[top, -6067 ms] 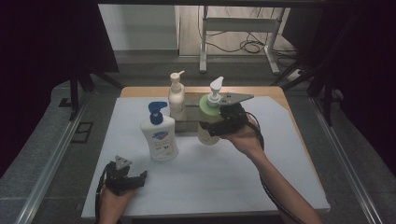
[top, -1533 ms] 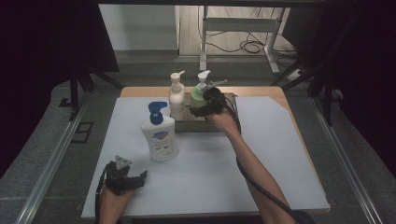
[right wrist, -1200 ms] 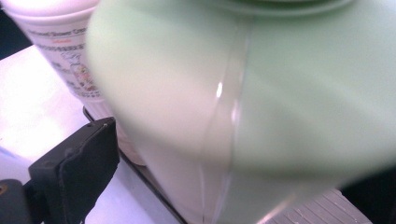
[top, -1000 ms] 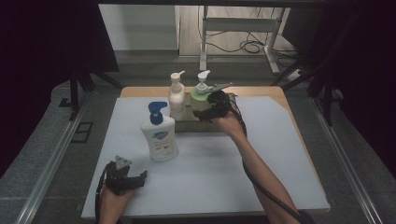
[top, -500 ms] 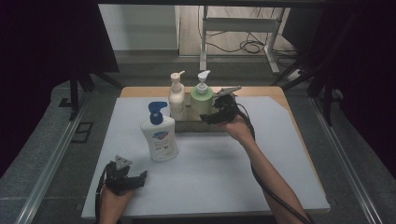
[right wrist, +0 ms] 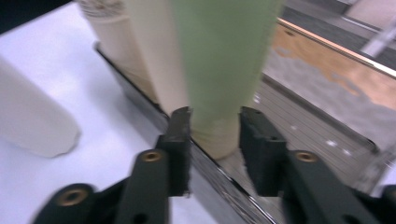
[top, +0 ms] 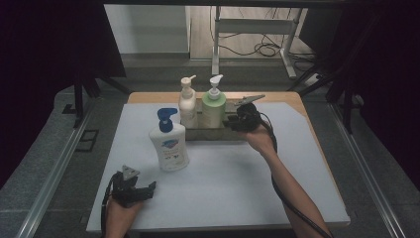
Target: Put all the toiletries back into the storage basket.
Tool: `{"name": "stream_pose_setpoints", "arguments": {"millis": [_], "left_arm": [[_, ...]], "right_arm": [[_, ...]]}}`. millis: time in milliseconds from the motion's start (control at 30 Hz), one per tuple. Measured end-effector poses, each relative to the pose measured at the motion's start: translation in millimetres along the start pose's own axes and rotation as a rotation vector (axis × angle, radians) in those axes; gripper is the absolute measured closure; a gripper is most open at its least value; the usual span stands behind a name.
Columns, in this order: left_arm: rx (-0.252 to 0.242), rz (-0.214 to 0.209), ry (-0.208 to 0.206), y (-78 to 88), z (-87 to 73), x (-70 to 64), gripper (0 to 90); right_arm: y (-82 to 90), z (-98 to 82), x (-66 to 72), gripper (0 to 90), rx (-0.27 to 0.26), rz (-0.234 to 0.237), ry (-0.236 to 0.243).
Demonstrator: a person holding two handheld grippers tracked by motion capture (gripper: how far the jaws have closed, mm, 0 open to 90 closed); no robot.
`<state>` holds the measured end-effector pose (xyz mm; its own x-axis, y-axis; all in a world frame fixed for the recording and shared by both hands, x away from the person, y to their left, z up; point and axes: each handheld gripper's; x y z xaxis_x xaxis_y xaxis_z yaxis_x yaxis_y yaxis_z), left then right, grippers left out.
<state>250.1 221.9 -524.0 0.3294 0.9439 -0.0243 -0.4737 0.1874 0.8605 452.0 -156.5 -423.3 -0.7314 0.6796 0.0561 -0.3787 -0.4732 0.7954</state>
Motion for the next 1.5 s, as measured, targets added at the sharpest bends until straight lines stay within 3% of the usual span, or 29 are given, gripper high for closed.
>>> {"name": "stream_pose_setpoints", "arguments": {"millis": [167, 200, 667, 1100, 1500], "left_arm": [[0.0, 0.0, 0.0, 0.0, 0.0, 0.0, 12.3], [0.0, 0.0, 0.0, 0.0, 0.0, 0.0, 12.3], [0.0, 0.0, 0.0, 0.0, 0.0, 0.0, 12.3], [0.001, 0.0, 0.0, 0.0, 0.1, 0.1, 12.3], [0.0, 0.0, 0.001, 0.0, 0.1, 0.0, 12.4]], "right_arm": [[-2.6, -0.2, -4.4, 88.7, 0.0, -0.033, -0.028], [-3.7, -0.4, -5.7, 89.4, 0.002, -0.033, -0.029], [-28.0, 8.5, -12.6, 89.4, 0.033, -0.087, -0.108], [-39.4, 9.5, -18.1, 89.1, 0.052, -0.054, -0.157], [-42.6, 14.4, -10.8, 88.2, 0.069, -0.044, -0.139]]}}
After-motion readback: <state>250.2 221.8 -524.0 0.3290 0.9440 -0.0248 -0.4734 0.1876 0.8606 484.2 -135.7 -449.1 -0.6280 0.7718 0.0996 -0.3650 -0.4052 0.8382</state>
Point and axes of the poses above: each handheld gripper's, and its own axes: y roughly backward along the jaws, z roughly out of its top, x roughly to its left, and after that the axes turned 12 degrees about x, right-handed
